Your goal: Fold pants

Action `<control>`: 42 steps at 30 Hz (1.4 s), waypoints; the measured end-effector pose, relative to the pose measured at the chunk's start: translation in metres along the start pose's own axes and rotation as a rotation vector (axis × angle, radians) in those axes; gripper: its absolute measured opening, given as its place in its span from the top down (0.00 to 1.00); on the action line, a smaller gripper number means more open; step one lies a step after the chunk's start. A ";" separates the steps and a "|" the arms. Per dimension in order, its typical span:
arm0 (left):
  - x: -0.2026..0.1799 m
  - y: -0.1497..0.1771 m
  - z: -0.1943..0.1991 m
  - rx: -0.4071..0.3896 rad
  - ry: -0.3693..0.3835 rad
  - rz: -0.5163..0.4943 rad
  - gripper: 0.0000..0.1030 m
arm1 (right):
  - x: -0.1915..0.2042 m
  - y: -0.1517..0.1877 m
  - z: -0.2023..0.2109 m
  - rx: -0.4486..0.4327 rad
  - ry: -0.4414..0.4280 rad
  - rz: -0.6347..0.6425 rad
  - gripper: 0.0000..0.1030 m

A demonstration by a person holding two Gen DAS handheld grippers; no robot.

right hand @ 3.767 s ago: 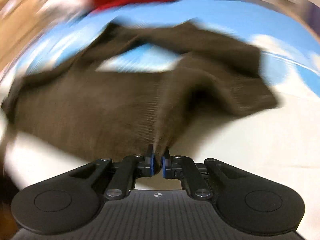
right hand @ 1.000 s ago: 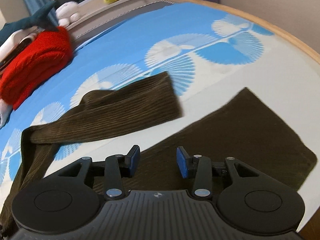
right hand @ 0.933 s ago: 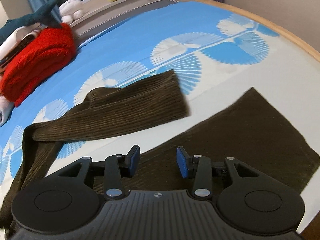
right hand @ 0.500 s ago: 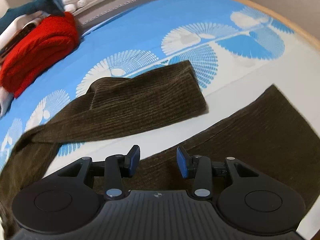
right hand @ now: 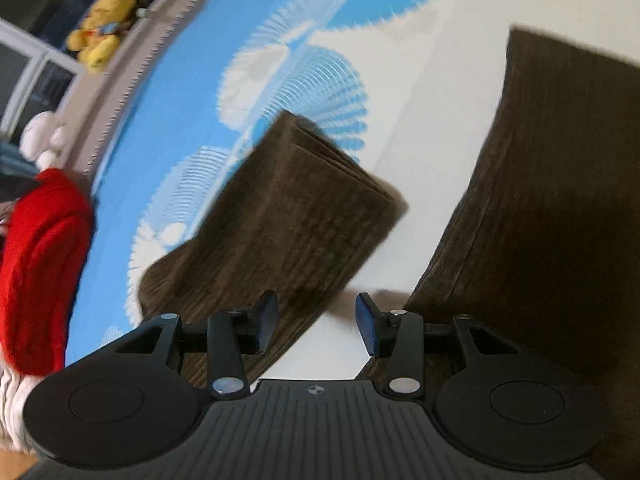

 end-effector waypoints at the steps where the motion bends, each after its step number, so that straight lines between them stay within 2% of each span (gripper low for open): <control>1: -0.011 -0.004 -0.011 0.003 0.013 -0.024 0.65 | -0.001 -0.001 -0.006 0.000 0.006 -0.013 0.56; 4: -0.038 -0.013 -0.047 0.030 0.036 -0.080 0.64 | 0.009 -0.006 -0.014 -0.034 -0.020 -0.004 0.56; 6: -0.051 -0.017 -0.071 0.057 0.031 -0.106 0.58 | 0.016 -0.010 -0.019 -0.056 -0.022 0.013 0.56; 7: -0.057 -0.019 -0.083 0.065 0.026 -0.116 0.56 | 0.017 -0.011 -0.021 -0.065 -0.014 0.014 0.63; 8: -0.061 -0.021 -0.093 0.069 0.020 -0.127 0.52 | 0.017 -0.013 -0.023 -0.079 -0.006 0.010 0.75; 10: -0.066 -0.025 -0.113 0.077 0.009 -0.152 0.52 | 0.019 -0.017 -0.024 -0.104 0.004 -0.013 0.86; 11: -0.069 -0.027 -0.121 0.077 0.012 -0.158 0.52 | 0.021 -0.019 -0.023 -0.115 -0.003 -0.021 0.90; 13: -0.069 -0.029 -0.131 0.076 0.006 -0.165 0.52 | 0.030 -0.023 -0.018 -0.146 -0.016 -0.022 0.92; 14: -0.069 -0.029 -0.133 0.078 -0.003 -0.177 0.56 | 0.036 -0.026 -0.014 -0.164 -0.030 -0.024 0.92; 17: -0.071 -0.034 -0.137 0.072 -0.047 -0.251 0.87 | 0.060 -0.036 0.007 -0.199 -0.121 -0.061 0.93; 18: -0.071 -0.036 -0.136 0.078 -0.049 -0.273 0.88 | 0.071 -0.041 0.017 -0.211 -0.174 -0.076 0.93; 19: -0.069 -0.038 -0.129 0.076 -0.029 -0.276 0.89 | 0.081 -0.046 0.028 -0.225 -0.227 -0.082 0.93; 21: -0.067 -0.046 -0.111 0.048 0.069 -0.310 0.89 | 0.106 -0.056 0.053 -0.273 -0.366 -0.072 0.93; 23: -0.074 -0.044 -0.089 0.034 0.203 -0.439 0.89 | 0.133 -0.065 0.077 -0.336 -0.533 -0.009 0.92; 24: -0.080 -0.037 -0.078 0.051 0.288 -0.530 0.89 | 0.144 -0.068 0.084 -0.370 -0.565 0.041 0.91; 26: -0.086 -0.017 -0.067 0.102 0.385 -0.657 0.88 | 0.156 -0.073 0.080 -0.410 -0.523 0.123 0.80; 28: -0.087 0.002 -0.066 0.158 0.429 -0.723 0.86 | 0.152 -0.078 0.061 -0.432 -0.395 0.150 0.53; 31: -0.078 0.003 -0.062 0.152 0.470 -0.693 0.78 | 0.127 -0.087 0.034 -0.395 -0.237 0.126 0.52; 33: -0.067 -0.006 -0.057 0.119 0.461 -0.626 0.58 | 0.104 -0.096 0.024 -0.381 -0.108 0.085 0.53; 35: -0.054 -0.017 -0.053 0.081 0.455 -0.565 0.57 | 0.081 -0.102 0.017 -0.375 0.001 0.031 0.52; 38: -0.033 -0.028 -0.048 0.038 0.370 -0.476 0.56 | 0.052 -0.105 0.000 -0.311 0.063 -0.019 0.51; 42: 0.008 -0.038 -0.048 0.026 0.192 -0.315 0.56 | 0.037 -0.100 -0.037 -0.177 0.035 0.001 0.51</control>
Point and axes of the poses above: each gripper's, at about its wrist camera, not at the fingertips, and z roughly against the way its jaws point, x to its left, y to its underside, the point moved 3 cm from there along -z, roughly the way its jaws point, and after that the axes turned 15 degrees about -z, right-handed, at the moved point
